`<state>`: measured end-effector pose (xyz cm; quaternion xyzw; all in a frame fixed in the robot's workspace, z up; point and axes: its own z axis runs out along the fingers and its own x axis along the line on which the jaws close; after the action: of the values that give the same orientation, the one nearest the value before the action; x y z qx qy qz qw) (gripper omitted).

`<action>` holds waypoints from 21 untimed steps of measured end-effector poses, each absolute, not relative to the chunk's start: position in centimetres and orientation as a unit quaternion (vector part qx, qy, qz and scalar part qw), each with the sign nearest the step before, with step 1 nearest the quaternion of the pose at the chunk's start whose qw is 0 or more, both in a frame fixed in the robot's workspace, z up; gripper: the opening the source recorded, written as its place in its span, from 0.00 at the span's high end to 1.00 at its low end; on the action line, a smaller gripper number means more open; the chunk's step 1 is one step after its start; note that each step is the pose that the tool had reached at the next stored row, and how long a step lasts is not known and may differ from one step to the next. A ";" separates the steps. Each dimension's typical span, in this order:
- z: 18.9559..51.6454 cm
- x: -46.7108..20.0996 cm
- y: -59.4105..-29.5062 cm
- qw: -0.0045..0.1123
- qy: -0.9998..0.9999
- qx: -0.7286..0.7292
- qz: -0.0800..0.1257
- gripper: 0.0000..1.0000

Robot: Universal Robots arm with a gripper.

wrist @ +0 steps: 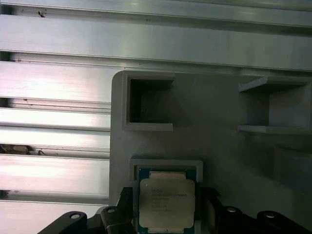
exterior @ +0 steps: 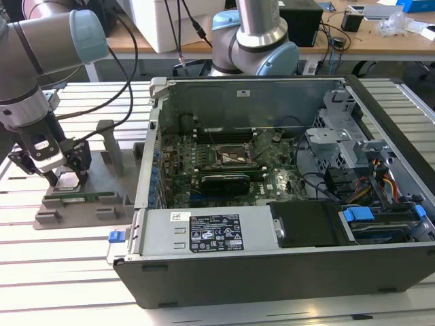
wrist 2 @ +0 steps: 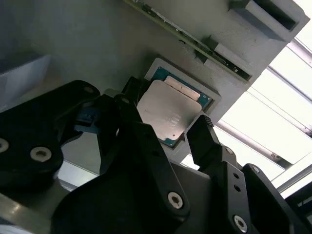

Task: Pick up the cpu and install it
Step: 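Pick up the cpu and move it towards the insertion slot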

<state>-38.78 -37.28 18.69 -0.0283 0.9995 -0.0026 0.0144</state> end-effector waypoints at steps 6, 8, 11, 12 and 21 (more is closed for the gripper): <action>18.7 -38.8 -37.3 0.014 0.999 -0.028 -0.001 0.34; 18.7 -38.8 -37.3 0.014 0.999 -0.028 -0.001 0.35; 18.7 -38.8 -37.3 0.014 0.999 -0.028 -0.001 0.45; 18.7 -38.8 -37.3 0.014 0.999 -0.028 -0.001 0.45; 19.6 -38.8 -37.3 0.014 0.999 -0.028 -0.001 0.45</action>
<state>-38.78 -37.29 19.62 -0.0283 0.9995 -0.0006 0.0145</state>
